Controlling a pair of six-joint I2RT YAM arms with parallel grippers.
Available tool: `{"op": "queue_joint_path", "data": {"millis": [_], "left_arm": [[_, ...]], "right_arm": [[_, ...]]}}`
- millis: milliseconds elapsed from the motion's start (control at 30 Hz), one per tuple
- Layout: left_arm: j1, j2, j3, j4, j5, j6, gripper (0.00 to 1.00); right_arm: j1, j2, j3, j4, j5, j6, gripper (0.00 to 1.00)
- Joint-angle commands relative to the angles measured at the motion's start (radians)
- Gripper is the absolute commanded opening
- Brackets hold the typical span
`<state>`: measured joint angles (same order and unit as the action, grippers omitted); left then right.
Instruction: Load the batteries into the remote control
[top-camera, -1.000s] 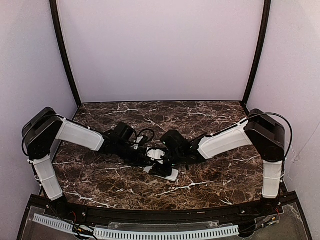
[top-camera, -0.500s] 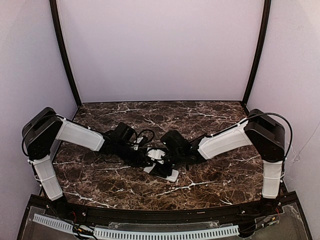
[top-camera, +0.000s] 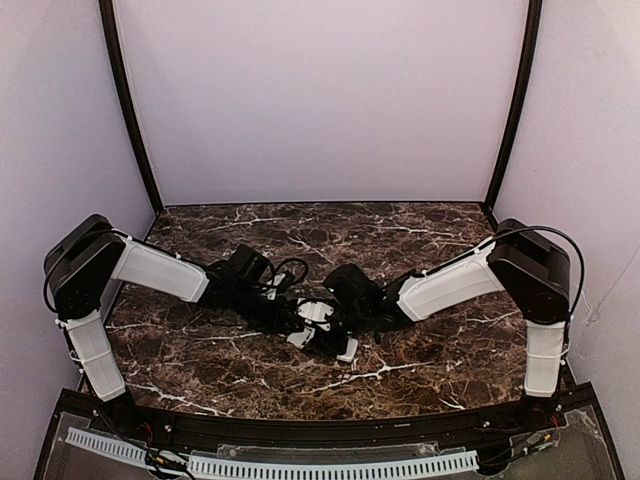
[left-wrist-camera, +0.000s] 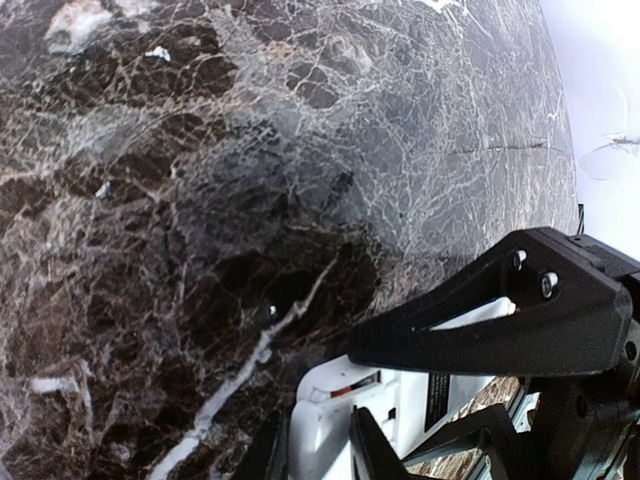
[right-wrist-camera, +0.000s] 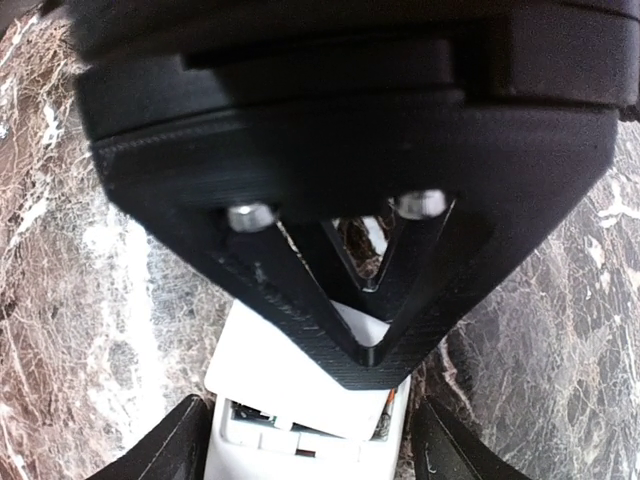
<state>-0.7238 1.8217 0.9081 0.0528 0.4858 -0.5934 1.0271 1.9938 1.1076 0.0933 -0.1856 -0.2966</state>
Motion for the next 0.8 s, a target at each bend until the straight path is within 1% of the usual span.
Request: {"op": "queue_joint_path", "data": {"millis": [0, 100, 200, 333, 467, 600, 767], "left_arm": [[-0.008, 0.002, -0.013, -0.058, -0.035, -0.010, 0.19], [-0.008, 0.000, -0.017, -0.057, -0.044, -0.023, 0.17], [-0.006, 0.000, -0.020, -0.018, -0.048, -0.033, 0.15], [-0.006, 0.000, -0.022, -0.007, -0.056, -0.038, 0.07], [-0.006, -0.003, -0.029, 0.009, -0.051, -0.039, 0.02], [-0.004, -0.005, -0.041, 0.034, -0.045, -0.046, 0.00], [0.000, 0.006, -0.044, 0.025, -0.049, -0.053, 0.00]], "right_arm": [[-0.014, -0.025, -0.014, 0.037, 0.002, 0.016, 0.67], [-0.015, -0.029, -0.020, 0.038, -0.003, 0.016, 0.66], [-0.017, -0.029, -0.022, 0.040, -0.003, 0.020, 0.66], [-0.022, -0.032, -0.021, 0.038, 0.000, 0.028, 0.66], [-0.028, -0.032, -0.019, 0.040, 0.002, 0.039, 0.65], [-0.037, -0.035, -0.029, 0.052, -0.006, 0.052, 0.64], [-0.042, -0.035, -0.025, 0.056, 0.018, 0.067, 0.63]]}}
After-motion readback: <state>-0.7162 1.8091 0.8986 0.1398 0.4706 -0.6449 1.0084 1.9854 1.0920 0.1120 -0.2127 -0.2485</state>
